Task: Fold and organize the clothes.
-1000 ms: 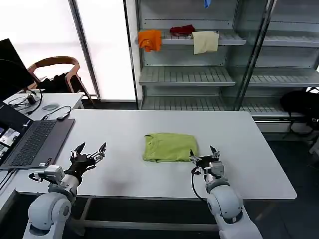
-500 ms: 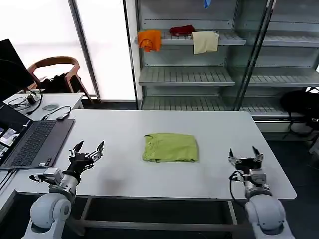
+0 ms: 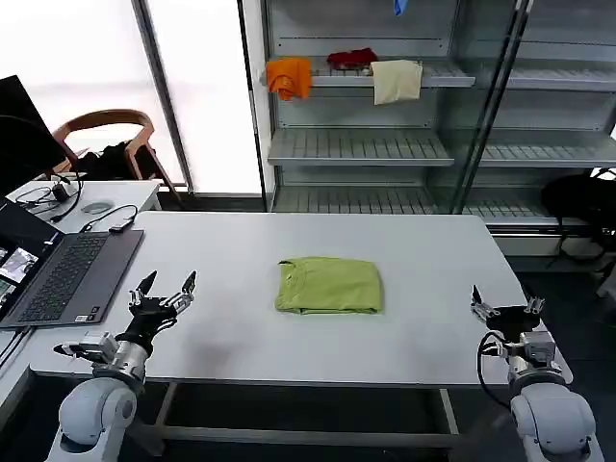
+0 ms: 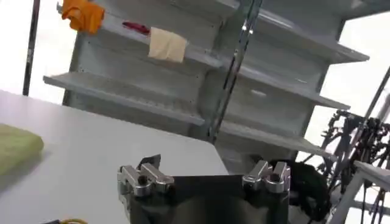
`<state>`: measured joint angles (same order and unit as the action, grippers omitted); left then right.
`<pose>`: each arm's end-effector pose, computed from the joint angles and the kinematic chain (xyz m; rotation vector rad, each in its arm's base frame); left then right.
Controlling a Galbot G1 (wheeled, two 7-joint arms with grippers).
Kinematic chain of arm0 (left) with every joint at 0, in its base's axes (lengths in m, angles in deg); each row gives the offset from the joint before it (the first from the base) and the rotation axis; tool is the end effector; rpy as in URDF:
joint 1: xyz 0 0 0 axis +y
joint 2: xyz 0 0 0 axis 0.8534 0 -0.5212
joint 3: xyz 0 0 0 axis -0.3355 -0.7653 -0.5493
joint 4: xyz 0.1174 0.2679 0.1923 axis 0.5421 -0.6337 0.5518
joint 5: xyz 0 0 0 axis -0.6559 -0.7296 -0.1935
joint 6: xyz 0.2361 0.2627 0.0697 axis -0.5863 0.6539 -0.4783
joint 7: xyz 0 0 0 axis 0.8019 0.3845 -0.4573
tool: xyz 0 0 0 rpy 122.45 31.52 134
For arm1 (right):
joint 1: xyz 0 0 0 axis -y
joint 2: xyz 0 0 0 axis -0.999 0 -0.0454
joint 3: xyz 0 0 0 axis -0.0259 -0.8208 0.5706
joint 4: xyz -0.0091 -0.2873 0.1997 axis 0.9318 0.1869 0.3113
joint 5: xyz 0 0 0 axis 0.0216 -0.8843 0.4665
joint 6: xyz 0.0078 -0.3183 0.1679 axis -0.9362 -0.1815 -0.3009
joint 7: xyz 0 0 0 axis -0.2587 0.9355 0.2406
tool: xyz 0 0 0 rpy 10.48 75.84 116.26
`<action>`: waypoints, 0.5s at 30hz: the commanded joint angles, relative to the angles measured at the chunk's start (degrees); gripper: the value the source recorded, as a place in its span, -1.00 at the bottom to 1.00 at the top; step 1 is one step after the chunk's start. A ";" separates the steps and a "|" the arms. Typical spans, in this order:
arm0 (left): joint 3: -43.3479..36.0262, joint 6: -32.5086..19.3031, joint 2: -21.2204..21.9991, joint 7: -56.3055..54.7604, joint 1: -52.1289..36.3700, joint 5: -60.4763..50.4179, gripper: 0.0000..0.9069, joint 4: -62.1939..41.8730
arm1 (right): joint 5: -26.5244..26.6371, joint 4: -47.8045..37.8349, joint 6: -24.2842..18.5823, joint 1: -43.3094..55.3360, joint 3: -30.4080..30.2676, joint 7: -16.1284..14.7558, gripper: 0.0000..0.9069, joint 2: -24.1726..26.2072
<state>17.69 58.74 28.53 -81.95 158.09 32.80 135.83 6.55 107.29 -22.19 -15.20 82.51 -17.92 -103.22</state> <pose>0.3007 0.1293 -0.2587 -0.1445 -3.0897 0.1393 0.2773 -0.1345 -0.2267 -0.2519 -2.9407 0.4539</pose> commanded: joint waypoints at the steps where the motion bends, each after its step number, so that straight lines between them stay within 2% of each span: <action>1: -0.02 -1.65 -0.79 0.36 0.22 0.66 1.00 -0.61 | 4.05 0.57 0.81 -1.02 3.43 -2.66 1.00 1.43; 8: 0.05 -1.78 -1.37 0.47 0.01 0.82 1.00 -0.70 | 7.47 1.00 1.61 -1.20 4.73 -2.98 1.00 2.04; 15: 0.27 -1.78 -1.22 0.63 -0.12 1.07 1.00 -0.76 | 8.47 1.13 1.99 -1.25 4.93 -2.90 1.00 2.03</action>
<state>17.70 57.38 27.39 -81.41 158.15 33.40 135.19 12.12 108.23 -20.75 -16.18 86.39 -20.35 -101.47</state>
